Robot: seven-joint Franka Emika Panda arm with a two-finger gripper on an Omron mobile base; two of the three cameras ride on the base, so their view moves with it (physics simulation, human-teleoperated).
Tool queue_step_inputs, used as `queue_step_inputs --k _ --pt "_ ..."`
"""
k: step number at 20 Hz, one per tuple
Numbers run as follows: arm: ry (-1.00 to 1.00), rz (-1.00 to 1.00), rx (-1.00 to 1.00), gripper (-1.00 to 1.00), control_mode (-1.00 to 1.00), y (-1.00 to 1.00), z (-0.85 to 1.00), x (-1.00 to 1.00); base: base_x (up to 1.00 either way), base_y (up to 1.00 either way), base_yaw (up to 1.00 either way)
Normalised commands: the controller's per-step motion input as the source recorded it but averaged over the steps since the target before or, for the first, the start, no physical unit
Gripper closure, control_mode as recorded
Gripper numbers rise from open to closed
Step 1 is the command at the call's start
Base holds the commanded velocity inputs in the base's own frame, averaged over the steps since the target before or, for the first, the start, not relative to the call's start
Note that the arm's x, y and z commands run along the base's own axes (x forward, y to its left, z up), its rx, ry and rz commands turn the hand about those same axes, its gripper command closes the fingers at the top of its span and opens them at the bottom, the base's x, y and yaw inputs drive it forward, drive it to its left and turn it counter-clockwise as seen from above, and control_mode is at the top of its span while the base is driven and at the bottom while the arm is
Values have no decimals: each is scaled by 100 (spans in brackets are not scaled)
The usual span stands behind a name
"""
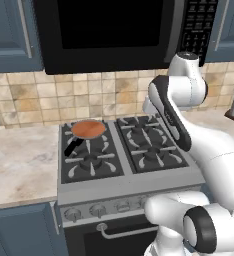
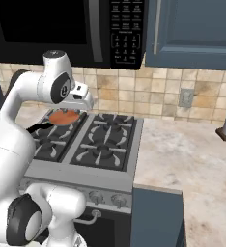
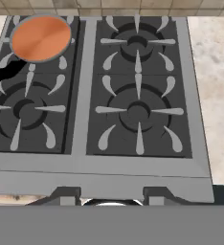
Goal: Retrieve the steak from the fridge and place it on the saucepan with marinade on the stove.
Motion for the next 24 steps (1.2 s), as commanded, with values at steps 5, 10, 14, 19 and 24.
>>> queue_step_inputs --k 5,10,14,19,24 --pt "1 -2 0 -100 -100 0 0 -61 0 0 0" --pt "1 -8 0 -100 -100 0 0 -100 0 0 0" --pt "0 -9 0 -100 -100 0 0 -100 0 0 0" --pt "0 -1 0 -100 100 0 -2 -20 -80 12 -5" --pt "0 0 0 -100 100 0 0 0 -100 60 -13"
